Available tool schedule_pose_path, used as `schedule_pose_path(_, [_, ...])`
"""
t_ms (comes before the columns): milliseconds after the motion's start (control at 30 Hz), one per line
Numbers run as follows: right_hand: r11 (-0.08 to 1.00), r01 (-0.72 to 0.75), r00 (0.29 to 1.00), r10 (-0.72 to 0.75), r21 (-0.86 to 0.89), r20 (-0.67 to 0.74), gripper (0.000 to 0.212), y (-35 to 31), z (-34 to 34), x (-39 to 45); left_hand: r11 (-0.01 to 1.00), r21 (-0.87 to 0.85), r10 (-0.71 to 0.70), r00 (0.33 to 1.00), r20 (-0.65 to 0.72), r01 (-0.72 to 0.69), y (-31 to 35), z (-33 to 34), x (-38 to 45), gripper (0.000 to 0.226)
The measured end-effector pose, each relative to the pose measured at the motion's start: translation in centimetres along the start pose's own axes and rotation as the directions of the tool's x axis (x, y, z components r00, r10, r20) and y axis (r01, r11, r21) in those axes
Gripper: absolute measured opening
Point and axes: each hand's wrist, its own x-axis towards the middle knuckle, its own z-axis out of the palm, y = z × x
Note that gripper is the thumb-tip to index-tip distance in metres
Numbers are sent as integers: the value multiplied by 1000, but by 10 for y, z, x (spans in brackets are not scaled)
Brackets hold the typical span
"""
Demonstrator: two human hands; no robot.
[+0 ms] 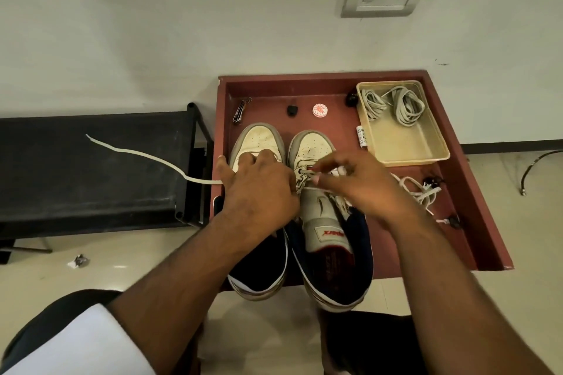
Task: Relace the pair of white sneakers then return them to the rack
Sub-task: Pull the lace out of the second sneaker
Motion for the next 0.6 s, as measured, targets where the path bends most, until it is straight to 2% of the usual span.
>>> schedule_pose_path(33, [983, 2, 998, 9, -184, 62, 14, 2, 6, 1, 1000, 2, 0, 1000, 4, 0, 0, 0, 0, 22])
schedule_pose_path(67, [960, 6, 997, 17, -281, 78, 13, 3, 10, 2, 1000, 5, 0, 1000, 5, 0, 0, 0, 0, 22])
schedule_pose_path(233, [947, -60, 998, 65, -315, 5, 8, 3, 11, 3, 1000, 1, -3, 1000, -1, 3, 1, 1, 1, 19])
schedule_pose_path(300, [984, -73, 995, 60, -163, -83, 13, 3, 1, 0, 1000, -5, -4, 1000, -1, 4, 0, 1, 0, 19])
schedule_pose_path(367, [976, -44, 980, 83, 211, -180, 18, 2, -16, -5, 1000, -3, 0, 1000, -7, 0, 0, 1, 0, 19])
schedule_pose_path(400, [913, -2, 975, 93, 407, -204, 21, 2, -26, -8, 1000, -3, 0, 1000, -8, 0, 0, 1, 0, 19])
schedule_pose_path(433, [794, 56, 974, 91, 606, -210, 21, 1, -34, -11, 1000, -3, -1, 1000, -6, 1, 0, 0, 0, 19])
schedule_pose_path(500, [395, 157, 981, 44, 905, -190, 18, 0, -46, -17, 1000, -5, -4, 1000, -3, 4, 0, 1, 0, 17])
schedule_pose_path(533, [237, 174, 981, 40, 956, -189, 20, -1, -49, -19, 1000, -4, -4, 1000, 0, 4, 0, 1, 0, 16])
schedule_pose_path(567, [168, 180, 978, 70, 969, -194, 25, -2, -50, -20, 1000, -2, -3, 1000, 4, 3, 0, 2, 0, 17])
schedule_pose_path(600, [177, 173, 973, 121, 969, -195, 30, -2, -50, -20, 1000, -1, -2, 1000, 5, 2, 0, 2, 0, 17])
